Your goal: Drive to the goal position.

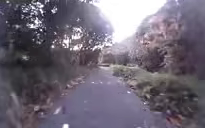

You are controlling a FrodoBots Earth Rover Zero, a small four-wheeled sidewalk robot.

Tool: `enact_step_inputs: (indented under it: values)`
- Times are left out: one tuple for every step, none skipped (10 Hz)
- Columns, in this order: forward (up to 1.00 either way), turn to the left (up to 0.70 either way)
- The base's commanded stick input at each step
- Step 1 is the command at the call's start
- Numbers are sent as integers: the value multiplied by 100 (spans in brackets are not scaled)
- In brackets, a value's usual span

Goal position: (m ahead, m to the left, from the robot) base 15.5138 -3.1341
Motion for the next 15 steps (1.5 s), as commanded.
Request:
enact_step_inputs:
  values:
    - [100,0]
    - [100,0]
    - [100,0]
    - [100,0]
    - [100,-4]
    - [100,-10]
    - [100,-20]
    - [100,-18]
    - [100,-1]
    - [100,0]
    - [100,0]
    - [100,0]
    - [100,0]
    - [100,0]
    - [100,0]
